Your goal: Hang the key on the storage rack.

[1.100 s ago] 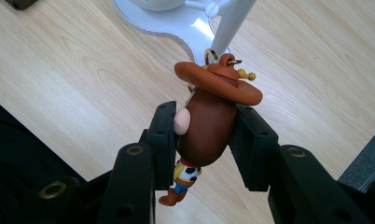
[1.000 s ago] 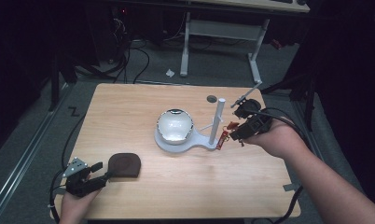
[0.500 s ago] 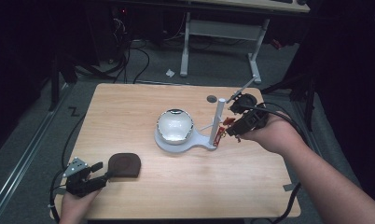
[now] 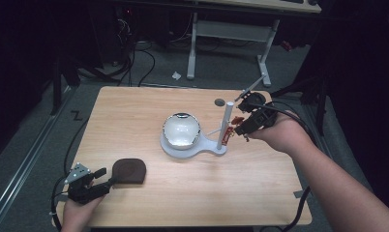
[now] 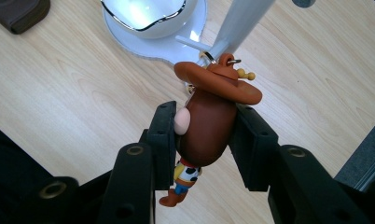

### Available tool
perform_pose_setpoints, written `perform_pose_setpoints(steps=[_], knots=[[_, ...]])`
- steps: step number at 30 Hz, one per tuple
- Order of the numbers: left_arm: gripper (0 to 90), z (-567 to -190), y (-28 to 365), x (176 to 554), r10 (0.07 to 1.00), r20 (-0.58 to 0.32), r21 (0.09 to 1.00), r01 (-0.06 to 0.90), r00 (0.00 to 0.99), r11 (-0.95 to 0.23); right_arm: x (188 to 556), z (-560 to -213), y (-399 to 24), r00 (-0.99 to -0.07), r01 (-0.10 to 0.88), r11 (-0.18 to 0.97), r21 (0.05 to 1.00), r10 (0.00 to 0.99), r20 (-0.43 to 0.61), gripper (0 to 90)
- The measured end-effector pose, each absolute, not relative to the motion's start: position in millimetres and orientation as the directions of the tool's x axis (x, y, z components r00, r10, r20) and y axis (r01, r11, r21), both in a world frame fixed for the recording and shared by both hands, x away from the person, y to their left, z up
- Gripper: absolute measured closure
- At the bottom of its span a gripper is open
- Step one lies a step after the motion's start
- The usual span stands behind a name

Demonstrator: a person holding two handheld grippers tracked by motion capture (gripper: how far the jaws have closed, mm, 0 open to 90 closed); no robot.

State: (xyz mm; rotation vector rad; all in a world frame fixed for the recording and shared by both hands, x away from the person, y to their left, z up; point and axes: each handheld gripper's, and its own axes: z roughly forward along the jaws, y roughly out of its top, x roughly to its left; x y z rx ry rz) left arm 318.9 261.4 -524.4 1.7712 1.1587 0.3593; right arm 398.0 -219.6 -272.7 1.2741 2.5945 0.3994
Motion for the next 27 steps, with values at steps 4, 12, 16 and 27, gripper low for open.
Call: perform_pose_setpoints(steps=[4, 12, 16, 27], knots=[[35.6, -524, 262, 319, 0.829, -0.239, 0.832, 0.547, 0.506, -0.094, 402, -280, -225, -0.606, 0.732, 0.591, 0.339, 0.792, -0.073, 63.0], [35.6, -524, 262, 319, 0.829, -0.237, 0.832, 0.547, 0.506, -0.096, 402, -293, -229, -0.601, 0.742, 0.583, 0.33, 0.797, -0.058, 63.0], [35.6, -524, 262, 319, 0.829, -0.237, 0.832, 0.547, 0.506, -0.096, 403, -302, -231, -0.592, 0.752, 0.574, 0.325, 0.804, -0.049, 63.0], [35.6, -524, 261, 319, 0.828, -0.236, 0.831, 0.548, 0.508, -0.1, 404, -324, -236, -0.567, 0.781, 0.545, 0.304, 0.824, -0.022, 63.0]])
